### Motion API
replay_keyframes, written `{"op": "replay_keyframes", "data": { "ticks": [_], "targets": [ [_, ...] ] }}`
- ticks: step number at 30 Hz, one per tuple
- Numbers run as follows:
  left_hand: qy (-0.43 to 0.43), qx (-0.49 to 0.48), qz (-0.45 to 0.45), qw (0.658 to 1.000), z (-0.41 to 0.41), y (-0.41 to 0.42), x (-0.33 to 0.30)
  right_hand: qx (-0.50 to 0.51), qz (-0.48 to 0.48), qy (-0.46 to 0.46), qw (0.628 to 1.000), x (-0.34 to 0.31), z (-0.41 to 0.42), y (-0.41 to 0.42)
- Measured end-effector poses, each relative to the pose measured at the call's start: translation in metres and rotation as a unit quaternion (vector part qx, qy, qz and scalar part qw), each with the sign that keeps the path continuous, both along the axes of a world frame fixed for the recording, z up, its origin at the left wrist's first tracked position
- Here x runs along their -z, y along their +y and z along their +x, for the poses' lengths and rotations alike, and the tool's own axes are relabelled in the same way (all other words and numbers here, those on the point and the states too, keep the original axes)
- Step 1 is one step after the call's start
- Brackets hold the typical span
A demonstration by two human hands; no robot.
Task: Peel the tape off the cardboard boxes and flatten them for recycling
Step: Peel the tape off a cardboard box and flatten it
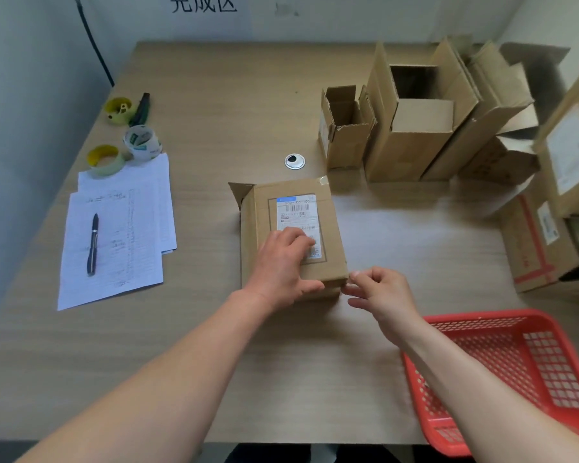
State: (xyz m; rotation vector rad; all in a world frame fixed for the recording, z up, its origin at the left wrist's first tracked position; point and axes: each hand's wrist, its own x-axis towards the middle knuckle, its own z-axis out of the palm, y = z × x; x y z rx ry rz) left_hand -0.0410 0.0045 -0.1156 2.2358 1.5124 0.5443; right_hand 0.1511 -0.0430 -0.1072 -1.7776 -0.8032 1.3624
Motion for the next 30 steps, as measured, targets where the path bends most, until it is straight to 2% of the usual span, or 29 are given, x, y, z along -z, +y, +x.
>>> {"op": "replay_keyframes", "data": {
  "ticks": [5,7,11,14,18,20,22,24,27,30],
  "targets": [
    [0.055,-0.002,0.054,0.997,-0.016,-0.004,-0.036,-0.07,0.135,-0.028,0.988,-0.043,-0.012,0.015],
    [0.066,-0.023,0.055,0.996,-0.025,-0.005,-0.051,-0.111,0.164,0.002,0.98,-0.066,-0.016,0.023],
    [0.067,-0.069,-0.008,0.995,-0.033,-0.022,-0.063,-0.131,0.112,0.179,0.969,-0.084,-0.021,0.026],
    [0.062,-0.1,-0.023,0.993,-0.028,-0.04,-0.056,-0.131,0.062,0.227,0.963,-0.078,-0.021,0.021],
    [0.095,-0.163,-0.06,0.98,-0.028,-0.059,-0.047,-0.019,-0.001,0.3,0.954,-0.073,-0.006,0.024],
    [0.115,-0.171,-0.075,0.976,-0.03,-0.072,-0.038,-0.007,-0.006,0.251,0.968,-0.072,0.003,0.029],
    [0.122,-0.189,-0.087,0.97,-0.027,-0.079,-0.036,-0.043,0.012,0.138,0.989,-0.066,0.009,0.03],
    [0.155,-0.196,-0.095,0.964,-0.022,-0.079,-0.041,-0.113,0.044,0.011,0.992,-0.059,0.015,0.026],
    [0.208,-0.186,-0.096,0.955,-0.013,-0.071,-0.048,-0.248,0.051,-0.122,0.96,-0.048,0.025,0.02],
    [0.2,-0.184,-0.114,0.955,-0.003,-0.065,-0.048,-0.326,0.046,-0.235,0.915,-0.042,0.028,0.015]
  ]
}}
